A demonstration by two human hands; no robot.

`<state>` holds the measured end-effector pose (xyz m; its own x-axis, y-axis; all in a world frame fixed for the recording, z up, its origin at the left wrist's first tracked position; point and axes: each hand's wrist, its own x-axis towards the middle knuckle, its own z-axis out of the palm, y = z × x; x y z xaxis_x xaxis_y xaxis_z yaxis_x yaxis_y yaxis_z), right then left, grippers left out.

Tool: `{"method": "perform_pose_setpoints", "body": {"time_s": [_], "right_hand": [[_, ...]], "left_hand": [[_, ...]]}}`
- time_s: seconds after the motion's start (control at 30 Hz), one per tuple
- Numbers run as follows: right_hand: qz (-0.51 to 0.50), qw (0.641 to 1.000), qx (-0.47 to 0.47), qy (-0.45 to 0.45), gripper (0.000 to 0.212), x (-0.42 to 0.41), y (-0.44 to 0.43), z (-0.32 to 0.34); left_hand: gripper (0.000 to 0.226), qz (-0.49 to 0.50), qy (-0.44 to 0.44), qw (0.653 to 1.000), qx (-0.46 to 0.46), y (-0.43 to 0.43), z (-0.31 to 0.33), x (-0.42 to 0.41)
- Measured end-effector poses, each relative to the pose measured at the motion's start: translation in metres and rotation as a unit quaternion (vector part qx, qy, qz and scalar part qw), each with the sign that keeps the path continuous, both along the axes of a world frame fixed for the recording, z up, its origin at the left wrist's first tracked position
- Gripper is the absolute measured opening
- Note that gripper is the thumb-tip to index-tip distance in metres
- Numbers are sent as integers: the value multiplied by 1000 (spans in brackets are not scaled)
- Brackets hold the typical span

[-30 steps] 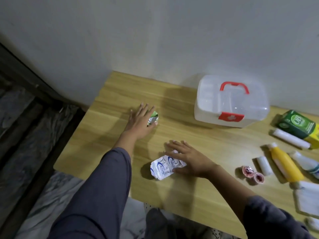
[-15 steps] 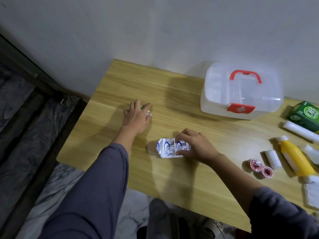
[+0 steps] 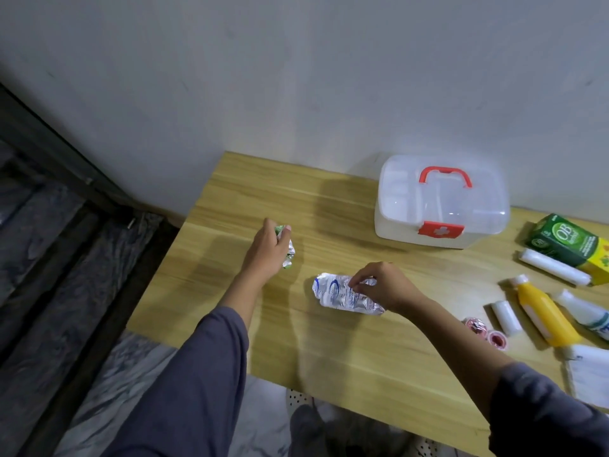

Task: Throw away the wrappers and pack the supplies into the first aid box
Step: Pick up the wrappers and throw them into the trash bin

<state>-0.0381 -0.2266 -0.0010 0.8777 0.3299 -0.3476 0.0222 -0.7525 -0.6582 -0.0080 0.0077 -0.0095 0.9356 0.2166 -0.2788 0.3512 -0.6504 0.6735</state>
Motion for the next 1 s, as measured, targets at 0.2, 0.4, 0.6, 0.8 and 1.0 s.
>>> {"method": "perform_pose_setpoints", "body": {"time_s": [0.2, 0.4, 0.6, 0.8, 1.0], "right_hand": [[-75, 994, 56, -57, 17, 13, -17, 62], [-154, 973, 63, -158, 27, 13, -69, 139], [-276, 930, 75, -232, 39, -21, -158, 185], [-439, 854, 79, -266, 53, -112, -263, 196], [-588, 764, 81, -253, 70, -240, -336, 181]], "left_hand": [[23, -10, -76, 993, -90, -35, 50, 6], [8, -87, -179, 965, -169, -88, 121, 31], [21, -198, -222, 935, -191, -186, 173, 46], [9, -341, -205, 887, -235, -328, 191, 10], [21, -496, -124, 822, -250, -461, 172, -78]]}}
